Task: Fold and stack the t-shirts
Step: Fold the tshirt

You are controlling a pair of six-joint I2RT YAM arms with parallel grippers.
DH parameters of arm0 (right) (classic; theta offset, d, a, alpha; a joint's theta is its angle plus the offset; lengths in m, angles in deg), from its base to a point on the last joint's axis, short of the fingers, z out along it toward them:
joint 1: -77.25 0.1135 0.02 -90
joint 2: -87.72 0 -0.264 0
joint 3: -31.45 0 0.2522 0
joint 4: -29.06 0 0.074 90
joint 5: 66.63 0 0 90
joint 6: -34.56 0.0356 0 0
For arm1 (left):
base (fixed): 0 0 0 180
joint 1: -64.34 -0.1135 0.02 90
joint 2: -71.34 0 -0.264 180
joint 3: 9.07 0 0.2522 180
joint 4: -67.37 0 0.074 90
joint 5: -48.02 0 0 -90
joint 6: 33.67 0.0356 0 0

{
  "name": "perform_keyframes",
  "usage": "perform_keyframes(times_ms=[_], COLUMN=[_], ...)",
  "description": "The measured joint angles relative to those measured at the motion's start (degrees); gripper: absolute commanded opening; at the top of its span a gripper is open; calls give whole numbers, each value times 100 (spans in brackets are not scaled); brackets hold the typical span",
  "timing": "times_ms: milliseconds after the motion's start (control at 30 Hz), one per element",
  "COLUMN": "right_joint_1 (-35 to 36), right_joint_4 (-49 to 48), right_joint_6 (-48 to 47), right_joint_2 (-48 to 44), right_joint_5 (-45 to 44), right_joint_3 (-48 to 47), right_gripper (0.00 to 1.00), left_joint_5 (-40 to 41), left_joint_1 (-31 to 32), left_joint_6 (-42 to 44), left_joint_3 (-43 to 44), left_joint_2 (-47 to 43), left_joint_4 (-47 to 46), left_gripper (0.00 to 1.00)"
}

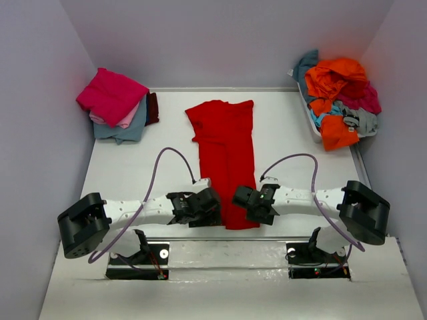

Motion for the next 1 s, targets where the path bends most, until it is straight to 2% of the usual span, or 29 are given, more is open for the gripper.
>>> perform_keyframes(times_ms=[267,367,433,633,667,700,767,800,1000], right_joint_1=[0,0,0,0,0,0,0,0,0], right_joint_4=[-151,-201,-225,-452,-498,-516,-540,-538,-494], right_joint_6=[-24,-22,-20,-2,0,-2,-4,-2,-2], right_joint_2=[140,149,149,151,151,151,151,151,144], right_joint_5=[2,4,9,57,68,76,85,90,92], right_joint_3=[-109,-116,-116,-98,-96,-96,-96,-96,-114], right_gripper=[49,45,38,14,11,9,7,7,7], left_joint_5=[-15,-15,-17,-11,-11,-9,-9,0,225], left_joint_1=[0,0,0,42,42,44,44,48,271], left_joint_6=[-79,-98,-111,-216,-232,-245,-289,-317,-498], left_joint_3=[-13,-22,-42,-127,-140,-166,-199,-223,-192], left_joint_2=[125,153,166,175,177,175,162,157,138], left_joint_4=[-271,-356,-404,-472,-472,-481,-492,-485,-404], left_gripper=[66,61,56,34,31,21,15,6,6])
